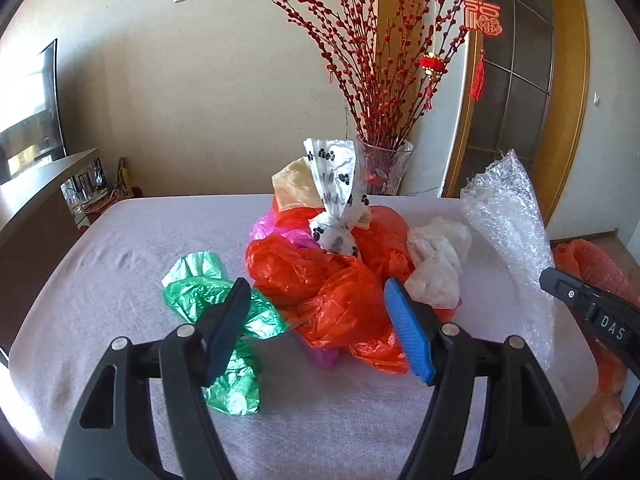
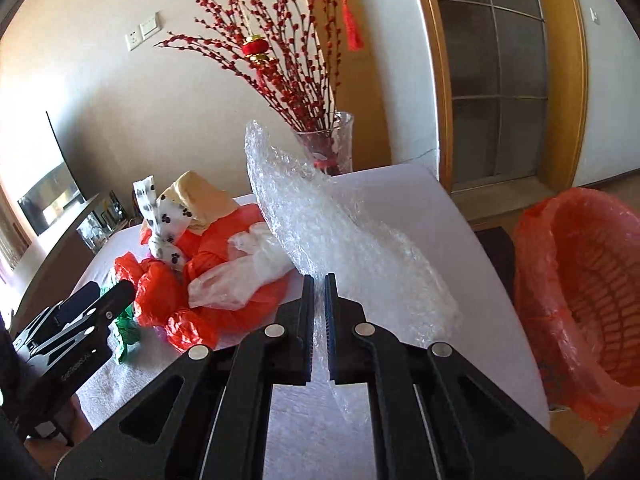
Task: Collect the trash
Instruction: 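Close the left tool on the red plastic bag while the right tool holds the bubble wrap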
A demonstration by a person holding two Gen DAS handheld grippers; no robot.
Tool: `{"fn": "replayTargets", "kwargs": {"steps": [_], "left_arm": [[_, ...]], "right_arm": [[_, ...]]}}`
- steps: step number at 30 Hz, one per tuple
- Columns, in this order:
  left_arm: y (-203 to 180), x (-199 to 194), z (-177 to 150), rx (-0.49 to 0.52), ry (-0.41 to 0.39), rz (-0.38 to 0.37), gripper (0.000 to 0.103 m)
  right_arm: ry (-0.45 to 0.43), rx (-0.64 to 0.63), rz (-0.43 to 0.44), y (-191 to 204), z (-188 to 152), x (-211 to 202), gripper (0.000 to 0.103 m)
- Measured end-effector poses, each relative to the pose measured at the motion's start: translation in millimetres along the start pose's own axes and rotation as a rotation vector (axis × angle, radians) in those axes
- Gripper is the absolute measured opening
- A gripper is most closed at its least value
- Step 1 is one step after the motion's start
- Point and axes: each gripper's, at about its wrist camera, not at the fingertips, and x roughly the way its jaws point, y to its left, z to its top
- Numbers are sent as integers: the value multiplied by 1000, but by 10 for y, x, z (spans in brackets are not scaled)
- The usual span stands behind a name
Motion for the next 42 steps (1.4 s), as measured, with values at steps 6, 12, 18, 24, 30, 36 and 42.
{"fn": "replayTargets", "kwargs": {"steps": [6, 12, 18, 24, 30, 36, 42], "left_arm": [[-136, 120, 5, 16, 32, -9, 66], [-208, 344, -10, 33, 101, -14, 33], [-175, 234, -3, 21, 63, -71, 5], [-107, 35, -13, 10, 26, -113, 3], [-95, -74, -61, -7, 21, -148, 3], [-111, -276, -6, -9, -20, -175, 3], [-210, -370, 62, 5, -49, -198, 3]], "right_arm": [[15, 19, 2, -107, -49, -19, 6], [32, 29, 13, -155, -83, -25, 6], [22, 32, 14, -170, -83, -92, 6], [1, 37, 22, -149, -65, -178, 5], [-3, 49, 24, -174, -78, -202, 5], [-13, 54, 27, -193, -65, -232, 5], [-39, 58, 26, -220, -38, -330, 5]]}}
